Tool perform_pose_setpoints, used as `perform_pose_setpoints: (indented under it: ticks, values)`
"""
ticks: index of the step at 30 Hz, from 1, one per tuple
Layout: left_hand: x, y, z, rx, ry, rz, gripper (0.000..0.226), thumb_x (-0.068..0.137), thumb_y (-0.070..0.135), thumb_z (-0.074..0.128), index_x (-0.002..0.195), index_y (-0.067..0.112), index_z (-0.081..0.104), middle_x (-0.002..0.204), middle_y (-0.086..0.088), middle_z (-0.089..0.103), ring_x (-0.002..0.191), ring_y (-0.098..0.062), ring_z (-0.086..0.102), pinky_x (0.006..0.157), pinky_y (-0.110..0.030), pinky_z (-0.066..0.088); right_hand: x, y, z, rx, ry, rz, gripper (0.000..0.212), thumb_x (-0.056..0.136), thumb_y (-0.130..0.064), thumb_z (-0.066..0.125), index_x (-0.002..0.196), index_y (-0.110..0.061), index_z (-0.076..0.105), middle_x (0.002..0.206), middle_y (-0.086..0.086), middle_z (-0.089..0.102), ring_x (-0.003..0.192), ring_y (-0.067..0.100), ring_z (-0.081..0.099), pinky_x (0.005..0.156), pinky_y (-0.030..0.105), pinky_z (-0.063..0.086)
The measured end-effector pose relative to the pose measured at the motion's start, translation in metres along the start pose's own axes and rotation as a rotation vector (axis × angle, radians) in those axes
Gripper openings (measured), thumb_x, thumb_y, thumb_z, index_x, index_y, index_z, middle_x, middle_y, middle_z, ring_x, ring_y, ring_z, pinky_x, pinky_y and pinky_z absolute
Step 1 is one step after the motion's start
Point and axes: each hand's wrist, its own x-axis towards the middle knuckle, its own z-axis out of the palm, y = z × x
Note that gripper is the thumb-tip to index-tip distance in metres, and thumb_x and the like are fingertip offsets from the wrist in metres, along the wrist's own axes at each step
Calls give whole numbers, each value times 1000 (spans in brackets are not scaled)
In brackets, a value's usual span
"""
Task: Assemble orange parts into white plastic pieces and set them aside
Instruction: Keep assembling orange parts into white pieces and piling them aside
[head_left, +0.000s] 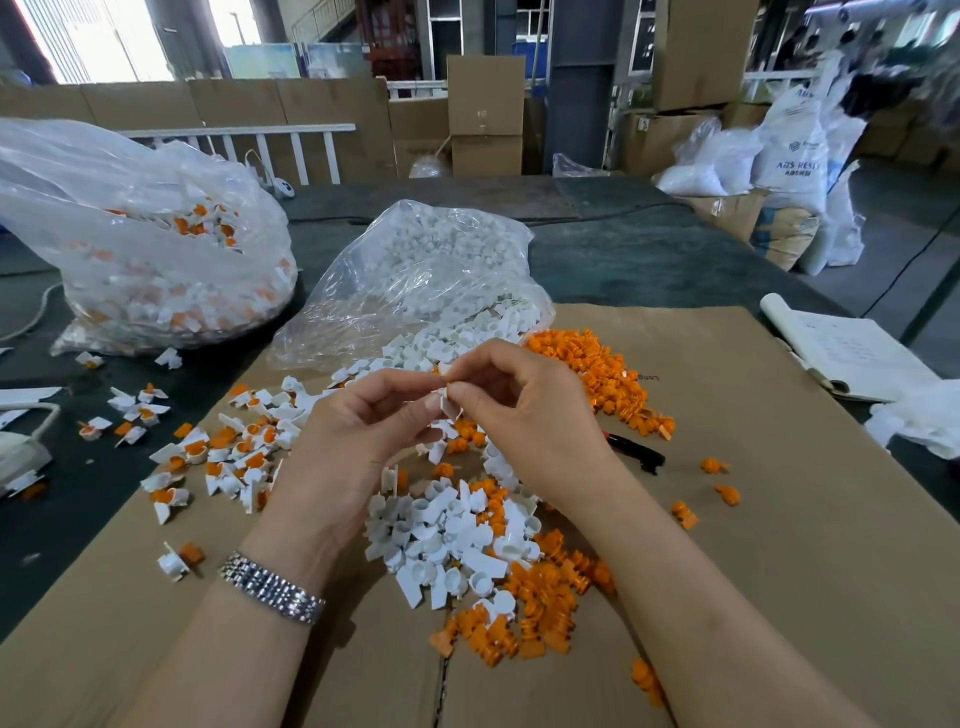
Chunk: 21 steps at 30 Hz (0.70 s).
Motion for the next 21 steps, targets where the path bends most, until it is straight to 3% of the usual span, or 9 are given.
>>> perform_pose_setpoints:
  ticks: [5, 10, 17, 21]
  values:
    - [-1, -1, 0, 167, 35, 84, 19, 84, 28, 79, 102, 25, 80, 99, -2, 80, 86, -10, 74, 71, -17, 55, 1, 0, -2, 92, -13, 58, 6, 92, -15, 70, 96, -18, 72, 81, -4, 72, 78, 4, 69, 76, 21, 57]
    - [2, 0, -2, -83, -15, -19, 24, 81, 21, 79, 104, 12, 80, 104, -16, 78, 100, -29, 75, 72, -23, 58, 2, -1, -6, 99, -47, -14, 9, 91, -10, 71, 99, -14, 74, 88, -4, 74, 85, 8, 72, 83, 28, 60]
    - [6, 1, -6, -255, -60, -99, 26, 77, 17, 78, 102, 10, 81, 102, -12, 78, 91, -19, 75, 70, -21, 58, 2, -2, -12, 134, -123, -15, 29, 89, -6, 73, 114, -18, 68, 98, -5, 71, 94, 7, 69, 91, 29, 57]
    - [6, 1, -7, -254, -72, -103, 30, 74, 17, 79, 103, 10, 81, 103, -12, 78, 92, -18, 75, 70, -21, 59, 2, -2, -12, 128, -115, -8, 26, 89, -9, 74, 113, -18, 68, 98, -4, 71, 94, 8, 69, 89, 29, 57]
